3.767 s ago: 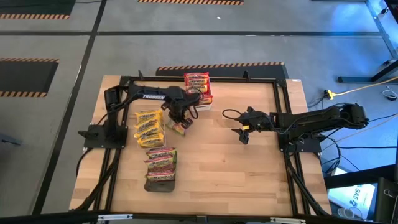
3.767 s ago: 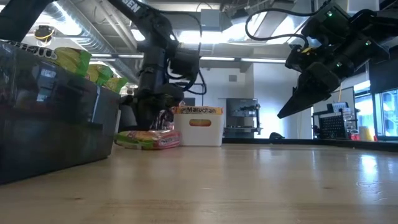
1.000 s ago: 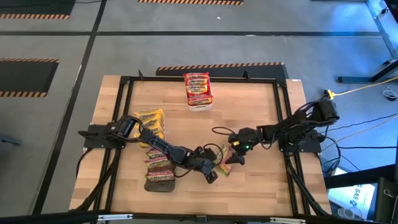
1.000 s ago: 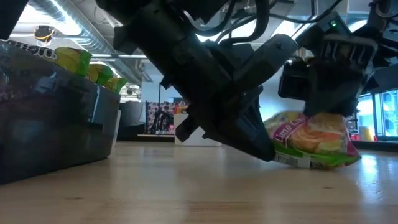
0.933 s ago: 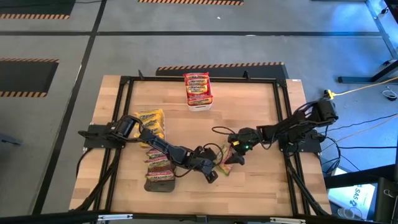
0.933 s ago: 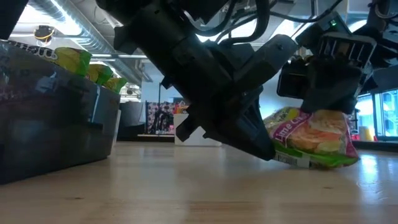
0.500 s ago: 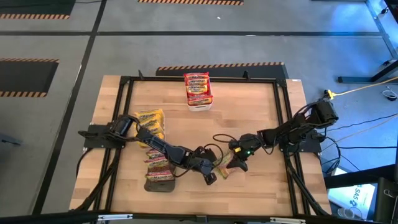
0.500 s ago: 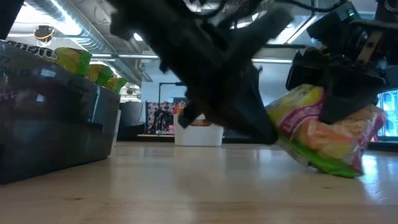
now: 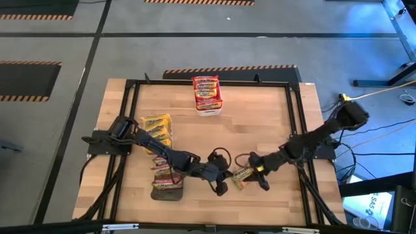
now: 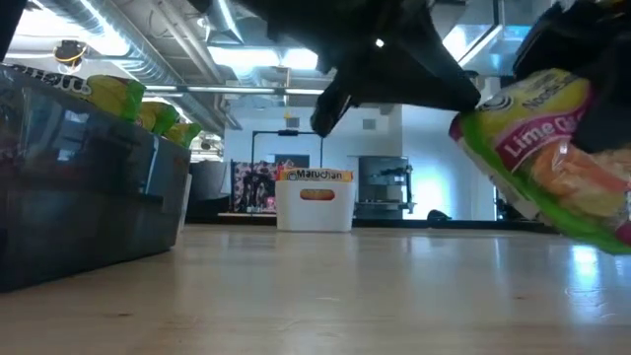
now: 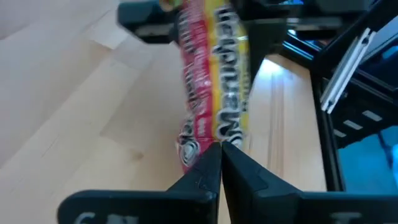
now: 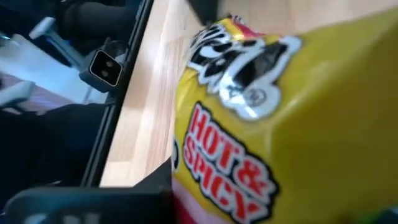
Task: Sort Maruchan noodles
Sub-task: Put the green noodle pack into the black bin
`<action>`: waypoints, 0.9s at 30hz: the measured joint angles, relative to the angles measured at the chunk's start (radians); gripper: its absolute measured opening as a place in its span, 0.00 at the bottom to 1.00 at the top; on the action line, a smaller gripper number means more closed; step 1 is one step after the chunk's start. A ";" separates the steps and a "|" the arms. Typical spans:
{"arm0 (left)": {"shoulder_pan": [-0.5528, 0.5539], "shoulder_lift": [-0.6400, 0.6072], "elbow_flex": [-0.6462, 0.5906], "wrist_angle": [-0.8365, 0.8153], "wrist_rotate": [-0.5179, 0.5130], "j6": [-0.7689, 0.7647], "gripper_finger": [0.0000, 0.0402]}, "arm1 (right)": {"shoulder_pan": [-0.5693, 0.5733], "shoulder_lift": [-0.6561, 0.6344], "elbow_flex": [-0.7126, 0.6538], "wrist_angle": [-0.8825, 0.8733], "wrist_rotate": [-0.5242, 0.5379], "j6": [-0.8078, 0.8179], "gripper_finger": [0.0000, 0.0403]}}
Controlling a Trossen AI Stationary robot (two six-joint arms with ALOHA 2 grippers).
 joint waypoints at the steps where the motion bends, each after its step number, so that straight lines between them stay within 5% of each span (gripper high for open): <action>1: 0.006 0.000 0.000 0.002 0.015 -0.009 0.02 | 0.025 -0.009 0.000 -0.006 0.047 -0.005 0.22; 8: 0.054 0.000 0.000 0.117 0.186 -0.023 0.19 | 0.142 -0.015 0.000 -0.037 0.203 -0.013 0.22; 18: 0.060 0.001 -0.001 0.231 0.188 0.051 0.55 | 0.166 -0.015 0.000 -0.010 0.236 -0.028 0.22; 27: 0.062 0.041 -0.003 0.248 0.198 0.041 0.59 | 0.143 -0.015 0.001 0.060 0.223 -0.050 0.22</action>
